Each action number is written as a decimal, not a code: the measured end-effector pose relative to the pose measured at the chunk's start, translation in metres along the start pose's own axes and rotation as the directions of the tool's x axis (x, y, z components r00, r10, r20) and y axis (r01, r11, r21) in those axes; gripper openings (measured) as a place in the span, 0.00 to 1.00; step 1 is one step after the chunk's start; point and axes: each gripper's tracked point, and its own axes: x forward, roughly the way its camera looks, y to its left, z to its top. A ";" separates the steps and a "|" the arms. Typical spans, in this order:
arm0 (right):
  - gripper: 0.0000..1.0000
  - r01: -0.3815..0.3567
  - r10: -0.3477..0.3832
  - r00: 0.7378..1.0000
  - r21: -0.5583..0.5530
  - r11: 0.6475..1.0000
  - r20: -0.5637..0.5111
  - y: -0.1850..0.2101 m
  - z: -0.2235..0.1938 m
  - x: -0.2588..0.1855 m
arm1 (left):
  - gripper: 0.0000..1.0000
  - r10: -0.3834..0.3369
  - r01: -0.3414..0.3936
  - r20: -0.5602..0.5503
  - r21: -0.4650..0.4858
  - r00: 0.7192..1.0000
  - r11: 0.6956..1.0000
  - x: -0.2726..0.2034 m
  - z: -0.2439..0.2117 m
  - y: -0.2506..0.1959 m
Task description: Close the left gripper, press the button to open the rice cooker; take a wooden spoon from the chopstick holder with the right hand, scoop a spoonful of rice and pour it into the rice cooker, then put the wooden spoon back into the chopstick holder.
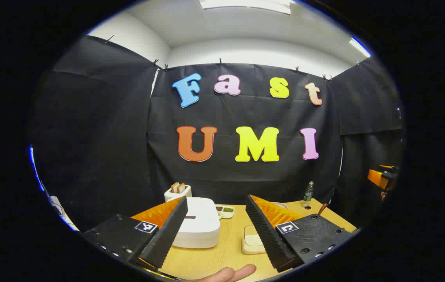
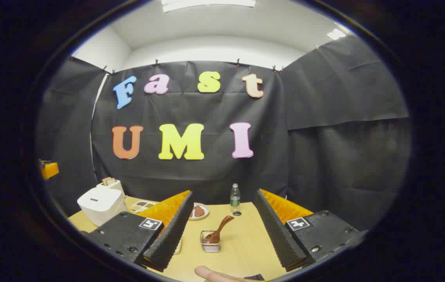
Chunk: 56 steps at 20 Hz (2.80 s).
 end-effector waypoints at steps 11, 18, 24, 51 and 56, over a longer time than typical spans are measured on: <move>0.97 -0.014 0.014 1.000 0.016 1.000 0.012 0.003 -0.004 0.002 | 0.94 -0.022 0.022 0.000 0.023 1.000 0.999 0.001 -0.005 0.006; 1.00 -0.016 0.016 0.999 0.007 1.000 0.038 -0.001 -0.002 0.014 | 0.94 -0.023 0.024 0.023 -0.049 0.999 0.999 0.003 0.000 0.017; 1.00 -0.009 0.011 0.997 -0.014 1.000 0.076 0.000 -0.003 0.028 | 0.92 0.008 -0.008 0.020 -0.014 1.000 1.000 0.025 -0.006 0.034; 1.00 -0.003 0.002 0.999 -0.017 1.000 -0.041 -0.010 -0.078 0.120 | 0.00 0.133 -0.122 -0.453 0.054 0.882 0.991 0.187 -0.174 0.096; 0.97 0.032 -0.035 0.996 -0.042 0.999 -0.078 -0.025 -0.084 0.130 | 0.00 0.129 -0.131 -0.501 0.032 0.855 0.991 0.203 -0.195 0.101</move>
